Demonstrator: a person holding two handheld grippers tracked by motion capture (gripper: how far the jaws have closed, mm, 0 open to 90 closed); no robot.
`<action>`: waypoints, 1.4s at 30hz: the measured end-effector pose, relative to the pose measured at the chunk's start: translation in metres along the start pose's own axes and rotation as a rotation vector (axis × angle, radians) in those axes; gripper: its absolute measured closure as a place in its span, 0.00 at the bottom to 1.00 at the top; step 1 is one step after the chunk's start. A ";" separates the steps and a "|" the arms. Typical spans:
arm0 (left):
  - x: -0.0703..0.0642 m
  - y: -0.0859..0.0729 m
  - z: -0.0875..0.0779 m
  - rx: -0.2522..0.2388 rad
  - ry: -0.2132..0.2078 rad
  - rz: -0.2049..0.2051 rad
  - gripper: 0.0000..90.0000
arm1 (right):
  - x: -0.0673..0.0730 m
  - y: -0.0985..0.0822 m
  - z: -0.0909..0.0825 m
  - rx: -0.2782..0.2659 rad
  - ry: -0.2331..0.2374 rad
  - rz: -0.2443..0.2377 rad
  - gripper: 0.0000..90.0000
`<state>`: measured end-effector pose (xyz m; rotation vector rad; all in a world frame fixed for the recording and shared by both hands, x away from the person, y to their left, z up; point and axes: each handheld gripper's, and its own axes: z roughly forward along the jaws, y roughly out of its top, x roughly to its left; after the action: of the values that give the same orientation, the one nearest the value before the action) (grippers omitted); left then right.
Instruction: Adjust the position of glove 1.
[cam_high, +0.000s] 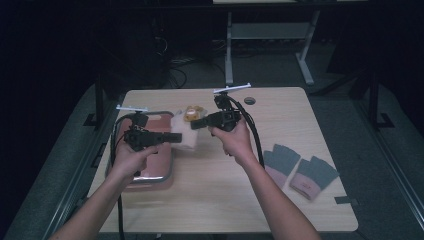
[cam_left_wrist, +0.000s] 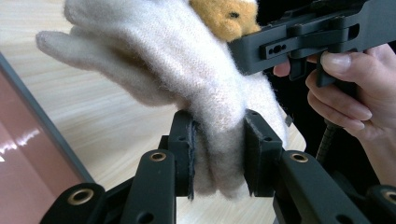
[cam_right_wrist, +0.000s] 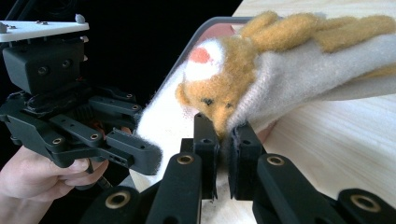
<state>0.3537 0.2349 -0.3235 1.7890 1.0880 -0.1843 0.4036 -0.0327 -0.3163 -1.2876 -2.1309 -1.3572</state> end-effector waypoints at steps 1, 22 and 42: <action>0.000 0.000 -0.002 -0.001 0.002 0.000 0.75 | 0.002 0.001 0.001 0.001 0.001 -0.001 0.93; 0.009 0.004 -0.042 -0.040 0.033 -0.017 0.75 | 0.030 0.025 0.026 0.022 0.035 -0.047 0.93; 0.032 -0.008 -0.072 -0.055 0.069 -0.061 0.75 | 0.042 0.035 0.067 0.072 0.073 -0.049 0.93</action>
<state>0.3423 0.3120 -0.3108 1.7256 1.1867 -0.1289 0.4220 0.0506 -0.3029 -1.1483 -2.1543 -1.3128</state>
